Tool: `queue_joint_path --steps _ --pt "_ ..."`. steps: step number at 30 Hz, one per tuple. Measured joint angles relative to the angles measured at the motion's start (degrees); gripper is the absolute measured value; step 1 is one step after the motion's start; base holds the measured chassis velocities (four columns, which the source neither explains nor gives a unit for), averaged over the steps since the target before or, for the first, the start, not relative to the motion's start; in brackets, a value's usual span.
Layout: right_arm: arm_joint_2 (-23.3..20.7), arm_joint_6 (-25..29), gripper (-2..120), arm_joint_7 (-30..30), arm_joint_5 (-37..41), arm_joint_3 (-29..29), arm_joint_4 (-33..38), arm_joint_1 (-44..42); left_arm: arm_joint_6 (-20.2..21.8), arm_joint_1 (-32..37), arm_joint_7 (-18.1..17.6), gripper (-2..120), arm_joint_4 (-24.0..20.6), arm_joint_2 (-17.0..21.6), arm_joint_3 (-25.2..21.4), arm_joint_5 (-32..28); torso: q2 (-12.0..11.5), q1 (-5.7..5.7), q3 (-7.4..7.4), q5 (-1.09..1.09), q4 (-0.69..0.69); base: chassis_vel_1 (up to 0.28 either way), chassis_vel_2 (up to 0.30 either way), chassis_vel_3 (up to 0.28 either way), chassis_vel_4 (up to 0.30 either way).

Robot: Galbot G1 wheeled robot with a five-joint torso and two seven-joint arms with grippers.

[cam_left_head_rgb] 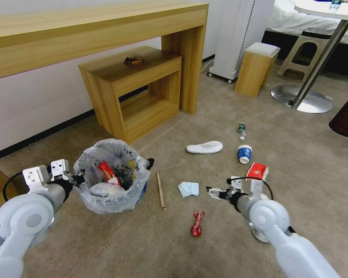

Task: Pick up the trash bin and place the garbage on the floor into it.

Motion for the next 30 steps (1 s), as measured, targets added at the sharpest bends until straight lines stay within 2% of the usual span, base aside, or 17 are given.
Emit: queue_joint_path --steps 6,15,30 --pt "3.2 0.0 100 1.8 1.1 -3.1 -3.5 1.3 0.0 0.9 0.2 0 0.0 -0.1 -0.8 0.0 0.0 0.0 0.0 0.0 0.0 0.0 0.0 0.0 0.0" --pt "4.9 0.3 100 4.6 2.5 -6.2 -6.1 2.2 0.0 0.8 0.2 0 0.2 -0.2 -0.9 0.1 0.0 0.0 0.0 0.0 0.0 0.0 0.0 0.0 0.0" --pt "7.1 0.5 100 4.5 -3.7 -8.4 -12.0 1.5 -0.1 1.0 0.3 0 0.0 -0.3 -0.9 0.3 0.0 0.0 0.0 0.0 0.0 0.0 0.0 0.0 0.0"
